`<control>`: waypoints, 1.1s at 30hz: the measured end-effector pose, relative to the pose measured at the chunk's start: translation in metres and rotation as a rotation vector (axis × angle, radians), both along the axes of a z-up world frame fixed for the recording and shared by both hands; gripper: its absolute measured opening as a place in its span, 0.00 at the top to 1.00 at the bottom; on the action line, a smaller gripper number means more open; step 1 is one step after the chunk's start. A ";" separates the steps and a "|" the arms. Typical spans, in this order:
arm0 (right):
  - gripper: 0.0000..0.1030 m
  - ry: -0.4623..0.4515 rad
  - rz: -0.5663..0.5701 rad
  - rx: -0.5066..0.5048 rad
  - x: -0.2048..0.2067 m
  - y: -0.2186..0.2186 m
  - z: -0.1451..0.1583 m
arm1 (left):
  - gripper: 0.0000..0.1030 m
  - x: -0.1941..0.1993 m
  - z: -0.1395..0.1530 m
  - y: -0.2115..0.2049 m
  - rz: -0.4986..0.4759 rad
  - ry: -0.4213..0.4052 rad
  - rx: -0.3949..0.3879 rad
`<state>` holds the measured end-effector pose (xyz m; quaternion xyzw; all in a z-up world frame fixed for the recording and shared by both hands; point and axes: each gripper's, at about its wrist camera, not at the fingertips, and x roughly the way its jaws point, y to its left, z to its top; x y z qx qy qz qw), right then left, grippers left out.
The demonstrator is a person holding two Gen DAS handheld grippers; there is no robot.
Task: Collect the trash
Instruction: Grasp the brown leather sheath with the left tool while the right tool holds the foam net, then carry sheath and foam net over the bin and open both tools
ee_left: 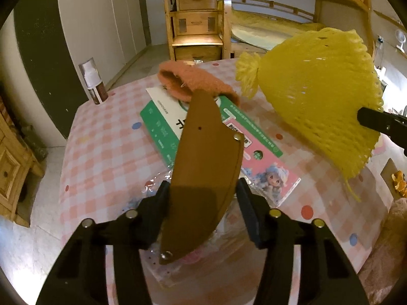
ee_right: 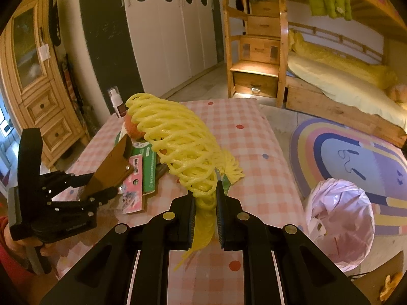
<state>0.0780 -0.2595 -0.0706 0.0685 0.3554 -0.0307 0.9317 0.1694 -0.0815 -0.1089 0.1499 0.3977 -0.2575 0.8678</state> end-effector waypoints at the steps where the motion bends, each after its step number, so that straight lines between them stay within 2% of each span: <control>1: 0.86 0.001 0.001 -0.001 0.000 0.001 0.000 | 0.55 -0.002 0.000 -0.001 0.001 -0.006 0.003; 3: 0.86 -0.001 0.000 -0.001 -0.001 0.001 0.001 | 0.55 -0.006 0.002 -0.001 0.016 -0.019 -0.007; 9: 0.86 -0.021 -0.037 0.040 -0.006 -0.006 0.010 | 0.56 -0.020 0.032 0.010 0.068 -0.042 -0.135; 12: 0.87 -0.030 -0.062 0.062 -0.010 -0.014 0.016 | 0.56 -0.029 0.049 0.014 0.074 -0.057 -0.201; 16: 0.87 -0.056 -0.086 0.092 -0.019 -0.024 0.026 | 0.56 -0.039 0.066 0.013 0.063 -0.079 -0.241; 20: 0.86 -0.073 -0.105 0.099 -0.028 -0.034 0.034 | 0.56 -0.050 0.074 0.002 0.044 -0.095 -0.246; 25: 0.86 -0.066 -0.151 0.117 -0.041 -0.053 0.033 | 0.56 -0.069 0.072 -0.033 -0.011 -0.113 -0.232; 33: 0.86 -0.060 -0.282 0.119 -0.080 -0.109 0.024 | 0.55 -0.082 0.052 -0.110 -0.133 -0.059 -0.200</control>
